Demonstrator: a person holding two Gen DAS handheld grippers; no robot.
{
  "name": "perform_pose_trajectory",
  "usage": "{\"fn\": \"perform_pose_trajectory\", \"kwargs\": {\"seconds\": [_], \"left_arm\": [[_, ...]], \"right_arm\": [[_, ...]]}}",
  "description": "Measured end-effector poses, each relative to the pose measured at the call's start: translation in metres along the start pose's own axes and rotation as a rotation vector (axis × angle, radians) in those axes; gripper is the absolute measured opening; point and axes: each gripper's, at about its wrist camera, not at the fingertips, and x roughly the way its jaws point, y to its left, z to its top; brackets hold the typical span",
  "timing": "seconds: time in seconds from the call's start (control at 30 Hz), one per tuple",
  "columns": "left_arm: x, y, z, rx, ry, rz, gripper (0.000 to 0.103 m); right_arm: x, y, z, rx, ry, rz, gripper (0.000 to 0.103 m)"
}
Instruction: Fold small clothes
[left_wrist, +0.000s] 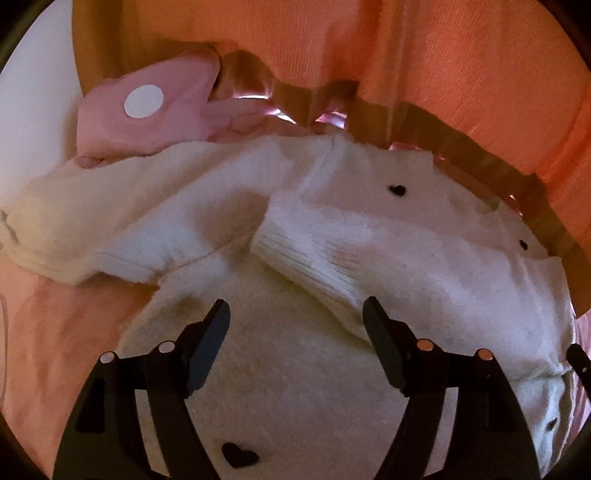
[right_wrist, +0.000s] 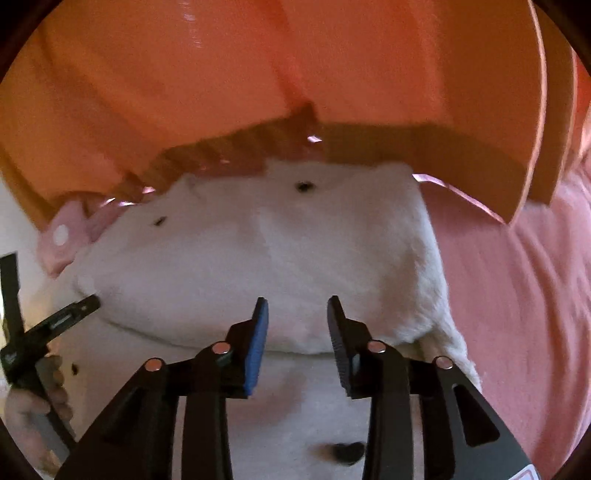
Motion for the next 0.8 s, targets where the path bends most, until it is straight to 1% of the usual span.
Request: {"fn": "perform_pose_trajectory", "kwargs": {"seconds": [0.03,0.1,0.13,0.17,0.2,0.27,0.3,0.37,0.4,0.47,0.57,0.6,0.67,0.7,0.73,0.77,0.8], "left_arm": [[-0.001,-0.004,-0.001,0.013,0.003,0.002,0.072],[-0.002,-0.009,-0.005,0.043,0.003,0.016,0.072],[-0.002,-0.011,-0.008,0.054,0.001,0.023,0.072],[-0.002,-0.013,-0.009,0.067,0.0,0.034,0.072],[-0.002,-0.014,-0.01,0.076,0.0,0.042,0.073],[-0.002,-0.015,-0.009,0.078,-0.005,0.045,0.073],[-0.002,-0.015,-0.008,0.074,-0.005,0.046,0.074],[-0.002,-0.014,-0.008,0.067,-0.002,0.045,0.074],[-0.002,-0.014,-0.009,0.07,-0.001,0.047,0.074],[-0.003,-0.015,-0.01,0.078,0.0,0.049,0.074],[-0.006,-0.012,-0.006,0.06,-0.007,0.055,0.074],[-0.009,-0.01,-0.005,0.043,-0.019,0.055,0.074],[-0.021,0.003,0.004,-0.025,-0.059,0.041,0.075],[-0.028,0.015,0.01,-0.077,-0.076,0.034,0.084],[-0.036,0.035,0.018,-0.163,-0.097,0.022,0.093],[-0.043,0.053,0.022,-0.242,-0.114,0.012,0.093],[-0.052,0.087,0.026,-0.375,-0.14,-0.004,0.095]], "right_arm": [[0.009,0.008,0.001,-0.021,0.018,-0.007,0.044],[0.04,0.015,-0.006,-0.05,0.109,-0.044,0.045],[0.043,0.016,-0.008,-0.047,0.082,-0.046,0.045],[0.042,0.017,-0.005,-0.042,0.077,-0.048,0.046],[0.037,0.016,-0.002,-0.035,0.069,-0.025,0.047],[0.028,0.02,0.001,-0.029,0.022,0.039,0.047],[0.034,0.024,0.0,-0.046,0.031,0.025,0.05],[0.056,0.023,-0.003,-0.068,0.087,-0.016,0.051],[0.064,0.022,-0.003,-0.066,0.078,-0.017,0.051],[0.06,0.031,0.001,-0.057,0.082,-0.019,0.051],[0.048,0.039,0.012,-0.018,0.034,0.029,0.052],[0.047,0.043,0.015,-0.014,0.025,0.039,0.052],[0.042,0.044,0.015,-0.01,0.004,0.042,0.052],[0.043,0.047,0.015,-0.014,0.001,0.047,0.052],[0.046,0.05,0.015,-0.019,0.005,0.049,0.052],[0.037,0.043,0.009,-0.022,0.007,0.051,0.052],[0.036,0.041,0.005,-0.022,0.011,0.051,0.054]]}}
